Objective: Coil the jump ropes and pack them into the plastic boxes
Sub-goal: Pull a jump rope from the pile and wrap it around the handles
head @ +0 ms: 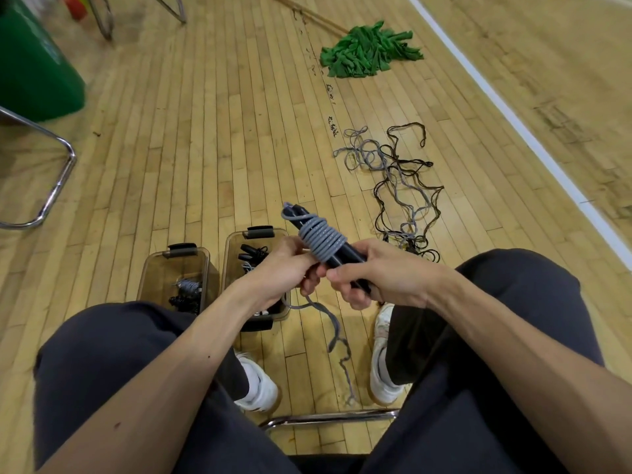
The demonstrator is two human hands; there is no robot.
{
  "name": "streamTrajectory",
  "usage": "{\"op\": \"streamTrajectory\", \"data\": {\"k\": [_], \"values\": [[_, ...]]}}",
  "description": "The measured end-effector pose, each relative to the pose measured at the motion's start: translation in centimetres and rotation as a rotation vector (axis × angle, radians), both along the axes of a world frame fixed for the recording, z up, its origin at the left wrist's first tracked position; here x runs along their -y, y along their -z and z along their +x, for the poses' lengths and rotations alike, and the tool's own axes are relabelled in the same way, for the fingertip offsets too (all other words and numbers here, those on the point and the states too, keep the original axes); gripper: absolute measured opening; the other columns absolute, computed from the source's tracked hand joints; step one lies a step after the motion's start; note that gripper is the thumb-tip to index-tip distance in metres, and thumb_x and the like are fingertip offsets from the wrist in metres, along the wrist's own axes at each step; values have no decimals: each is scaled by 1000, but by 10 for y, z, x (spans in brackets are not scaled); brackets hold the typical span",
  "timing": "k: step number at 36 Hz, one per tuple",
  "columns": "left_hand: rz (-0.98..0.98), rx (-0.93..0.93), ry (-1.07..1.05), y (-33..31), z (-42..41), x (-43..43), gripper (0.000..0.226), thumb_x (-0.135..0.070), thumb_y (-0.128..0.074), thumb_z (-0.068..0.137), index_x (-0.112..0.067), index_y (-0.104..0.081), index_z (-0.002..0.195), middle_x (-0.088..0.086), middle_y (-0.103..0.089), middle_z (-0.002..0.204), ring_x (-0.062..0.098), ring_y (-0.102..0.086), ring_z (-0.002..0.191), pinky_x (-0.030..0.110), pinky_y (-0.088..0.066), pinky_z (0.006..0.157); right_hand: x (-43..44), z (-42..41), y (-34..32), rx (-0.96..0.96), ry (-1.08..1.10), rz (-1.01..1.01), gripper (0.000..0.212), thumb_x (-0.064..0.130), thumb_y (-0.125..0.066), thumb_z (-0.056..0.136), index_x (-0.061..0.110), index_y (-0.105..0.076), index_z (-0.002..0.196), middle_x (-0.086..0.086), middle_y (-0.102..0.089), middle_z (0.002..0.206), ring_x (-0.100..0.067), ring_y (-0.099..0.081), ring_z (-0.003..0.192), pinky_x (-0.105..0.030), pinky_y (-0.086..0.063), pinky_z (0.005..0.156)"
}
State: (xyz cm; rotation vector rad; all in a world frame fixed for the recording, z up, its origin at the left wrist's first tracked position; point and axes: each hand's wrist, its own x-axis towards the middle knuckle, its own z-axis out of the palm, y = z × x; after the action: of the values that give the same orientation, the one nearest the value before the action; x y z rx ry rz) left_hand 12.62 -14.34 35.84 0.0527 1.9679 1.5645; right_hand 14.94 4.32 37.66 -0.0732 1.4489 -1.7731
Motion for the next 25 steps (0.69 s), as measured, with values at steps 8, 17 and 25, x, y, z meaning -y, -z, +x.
{"op": "streamTrajectory", "data": {"k": [8,17,25], "values": [[-90,-44,-3,-1,-2,4,21,-4,-43,102,-4,-63,96,-1,-49,54,11,-47,48,24,-43,46,3,-2,8,-16,63,53,9,9,-65,95,2,-65,101,-17,-70,87,-25,-69,76,-33,-62,73],[69,167,31,-5,-1,1,28,-15,-38,108,-7,-62,120,1,-46,58,18,-55,55,43,-57,78,1,-5,1,-210,61,174,14,17,-64,98,3,-61,97,-8,-60,71,-16,-58,57,-27,-53,54],[346,461,-51,-9,-2,-3,28,-24,-45,105,-8,-54,126,-1,-46,63,10,-44,49,29,-54,59,-12,-9,3,-259,161,233,7,16,-63,99,9,-61,98,-1,-60,68,-14,-58,58,-26,-52,55]]}}
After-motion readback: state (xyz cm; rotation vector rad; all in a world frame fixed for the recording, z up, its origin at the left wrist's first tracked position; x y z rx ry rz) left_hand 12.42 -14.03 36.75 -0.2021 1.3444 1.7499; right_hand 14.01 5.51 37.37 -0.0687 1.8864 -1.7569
